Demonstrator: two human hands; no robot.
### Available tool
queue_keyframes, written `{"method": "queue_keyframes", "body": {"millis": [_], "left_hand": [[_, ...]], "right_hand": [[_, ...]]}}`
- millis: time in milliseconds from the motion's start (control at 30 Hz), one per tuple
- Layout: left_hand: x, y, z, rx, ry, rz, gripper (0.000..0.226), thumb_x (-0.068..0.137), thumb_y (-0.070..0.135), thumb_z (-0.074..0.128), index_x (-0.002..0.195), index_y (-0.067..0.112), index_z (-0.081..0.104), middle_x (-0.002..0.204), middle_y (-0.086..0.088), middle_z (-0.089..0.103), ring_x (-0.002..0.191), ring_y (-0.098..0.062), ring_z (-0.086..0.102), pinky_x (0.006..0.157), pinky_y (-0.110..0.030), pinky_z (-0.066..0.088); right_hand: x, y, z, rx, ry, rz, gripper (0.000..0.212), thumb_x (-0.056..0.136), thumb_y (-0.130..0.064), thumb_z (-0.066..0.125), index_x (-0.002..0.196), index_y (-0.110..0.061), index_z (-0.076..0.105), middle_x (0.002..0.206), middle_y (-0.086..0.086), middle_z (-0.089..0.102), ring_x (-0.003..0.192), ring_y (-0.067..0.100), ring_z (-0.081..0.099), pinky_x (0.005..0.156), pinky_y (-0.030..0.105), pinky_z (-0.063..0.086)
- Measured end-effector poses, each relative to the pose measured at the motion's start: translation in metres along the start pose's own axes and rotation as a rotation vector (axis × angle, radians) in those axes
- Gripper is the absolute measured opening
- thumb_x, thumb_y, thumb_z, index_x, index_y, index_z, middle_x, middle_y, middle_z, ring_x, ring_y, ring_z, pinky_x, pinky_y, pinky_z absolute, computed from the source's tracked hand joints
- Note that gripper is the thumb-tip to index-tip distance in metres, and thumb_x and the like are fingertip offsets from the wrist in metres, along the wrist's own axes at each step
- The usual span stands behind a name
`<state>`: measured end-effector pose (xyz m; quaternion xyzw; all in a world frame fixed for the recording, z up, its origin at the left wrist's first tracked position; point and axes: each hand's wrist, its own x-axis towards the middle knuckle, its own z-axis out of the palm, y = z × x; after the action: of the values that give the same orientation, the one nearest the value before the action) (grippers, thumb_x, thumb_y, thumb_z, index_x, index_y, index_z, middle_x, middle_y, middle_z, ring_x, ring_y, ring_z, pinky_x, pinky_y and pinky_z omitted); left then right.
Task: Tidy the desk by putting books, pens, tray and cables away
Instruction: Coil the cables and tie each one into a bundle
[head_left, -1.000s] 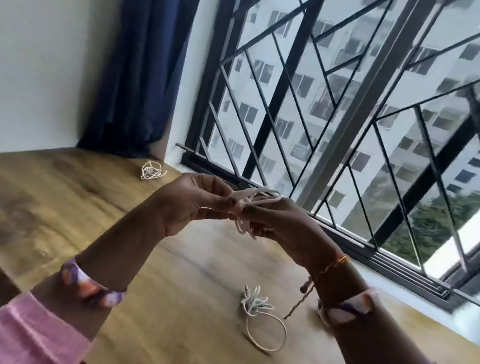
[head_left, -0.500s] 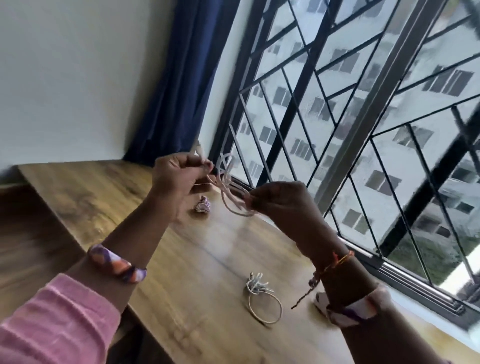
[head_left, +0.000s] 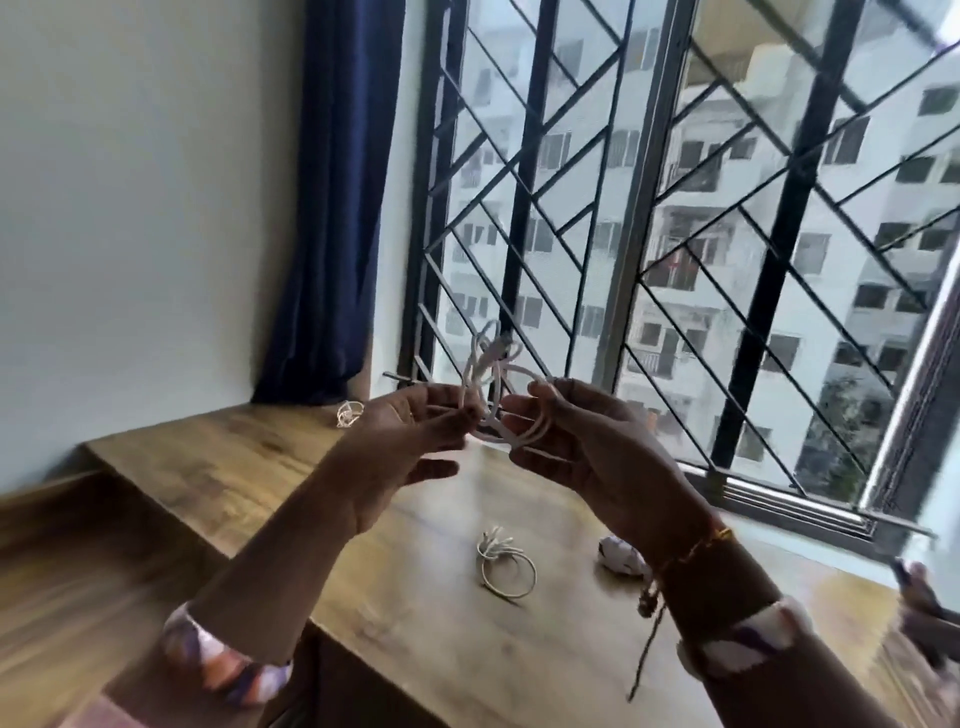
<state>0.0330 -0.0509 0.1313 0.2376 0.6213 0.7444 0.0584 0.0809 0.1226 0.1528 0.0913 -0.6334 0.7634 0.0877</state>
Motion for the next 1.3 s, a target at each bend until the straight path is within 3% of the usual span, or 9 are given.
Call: {"method": "queue_keyframes", "body": {"millis": [200, 333, 467, 600, 900, 1000, 1133, 1233, 1300], "left_hand": [[-0.012, 0.017, 0.046, 0.138, -0.04, 0.092, 0.013, 0.068, 0.011, 0.076, 0.073, 0.013, 0.064, 0.053, 0.011, 0.062, 0.045, 0.003, 0.052, 0.051, -0.015, 0.041], [-0.015, 0.026, 0.082, 0.327, -0.18, 0.219, 0.015, 0.066, 0.015, 0.075, 0.068, 0.008, 0.061, 0.066, -0.006, 0.063, 0.059, -0.006, 0.056, 0.056, -0.018, 0.046], [-0.017, 0.021, 0.113, 0.531, -0.256, 0.432, 0.016, 0.072, 0.018, 0.075, 0.076, 0.006, 0.065, 0.073, -0.013, 0.068, 0.066, -0.021, 0.063, 0.064, -0.037, 0.054], [-0.014, 0.012, 0.129, 0.59, -0.266, 0.659, 0.009, 0.073, 0.016, 0.077, 0.071, 0.015, 0.068, 0.063, -0.003, 0.067, 0.057, -0.017, 0.062, 0.059, -0.044, 0.055], [0.017, -0.002, 0.097, 0.334, 0.082, 0.499, 0.012, 0.073, 0.013, 0.074, 0.067, 0.016, 0.064, 0.053, 0.005, 0.067, 0.045, -0.009, 0.061, 0.062, -0.044, 0.058], [0.03, -0.018, 0.087, 0.665, 0.156, 0.69, 0.014, 0.077, 0.003, 0.071, 0.068, 0.008, 0.061, 0.052, 0.002, 0.064, 0.046, -0.016, 0.061, 0.05, -0.022, 0.049], [0.051, -0.026, 0.074, 1.034, 0.356, 0.944, 0.003, 0.084, -0.005, 0.056, 0.083, -0.003, 0.057, 0.07, -0.019, 0.061, 0.058, -0.034, 0.059, 0.052, -0.032, 0.044], [0.064, -0.028, 0.069, 0.731, 0.361, 0.802, 0.011, 0.091, -0.002, 0.048, 0.083, 0.003, 0.054, 0.073, -0.011, 0.064, 0.059, -0.026, 0.063, 0.051, -0.029, 0.049], [0.075, -0.025, 0.068, 0.242, 0.294, 0.43, 0.018, 0.091, -0.005, 0.049, 0.078, 0.007, 0.052, 0.077, -0.012, 0.064, 0.059, -0.02, 0.065, 0.05, -0.022, 0.055]], "right_hand": [[-0.06, -0.012, -0.021, -0.185, 0.155, -0.007, 0.015, 0.09, -0.019, 0.056, 0.104, -0.015, 0.06, 0.09, 0.004, 0.068, 0.073, 0.008, 0.064, 0.066, 0.026, 0.051], [-0.089, -0.026, -0.037, -0.521, 0.503, -0.389, 0.034, 0.093, -0.005, 0.05, 0.124, -0.019, 0.05, 0.101, -0.002, 0.061, 0.073, -0.002, 0.062, 0.064, 0.013, 0.047], [-0.111, -0.029, -0.057, -1.075, 0.535, -0.606, 0.043, 0.089, -0.013, 0.053, 0.129, -0.03, 0.053, 0.134, -0.001, 0.053, 0.122, 0.016, 0.048, 0.099, 0.032, 0.042], [-0.124, -0.031, -0.073, -1.369, 0.48, -0.61, 0.026, 0.082, -0.034, 0.057, 0.102, -0.026, 0.071, 0.103, -0.003, 0.072, 0.098, 0.022, 0.065, 0.083, 0.043, 0.052], [-0.14, -0.047, -0.094, -0.452, 0.678, -0.522, 0.018, 0.066, -0.015, 0.076, 0.083, -0.009, 0.074, 0.074, -0.006, 0.074, 0.073, 0.002, 0.069, 0.064, 0.017, 0.051], [-0.131, -0.043, -0.097, -0.29, 0.67, -0.309, 0.021, 0.064, -0.029, 0.07, 0.078, -0.014, 0.072, 0.075, -0.003, 0.074, 0.079, 0.009, 0.069, 0.07, 0.032, 0.054], [-0.1, -0.051, -0.102, 0.032, 0.67, -0.2, 0.013, 0.084, -0.018, 0.061, 0.072, -0.013, 0.066, 0.067, 0.0, 0.071, 0.069, 0.009, 0.07, 0.077, 0.043, 0.053], [-0.063, -0.057, -0.098, 0.254, 0.597, -0.167, 0.019, 0.089, -0.015, 0.055, 0.071, -0.012, 0.059, 0.056, -0.003, 0.067, 0.06, 0.007, 0.069, 0.069, 0.043, 0.057], [-0.032, -0.057, -0.092, 0.357, 0.577, -0.191, 0.021, 0.091, -0.012, 0.052, 0.07, -0.012, 0.056, 0.048, -0.004, 0.06, 0.049, 0.007, 0.063, 0.058, 0.039, 0.059]]}}
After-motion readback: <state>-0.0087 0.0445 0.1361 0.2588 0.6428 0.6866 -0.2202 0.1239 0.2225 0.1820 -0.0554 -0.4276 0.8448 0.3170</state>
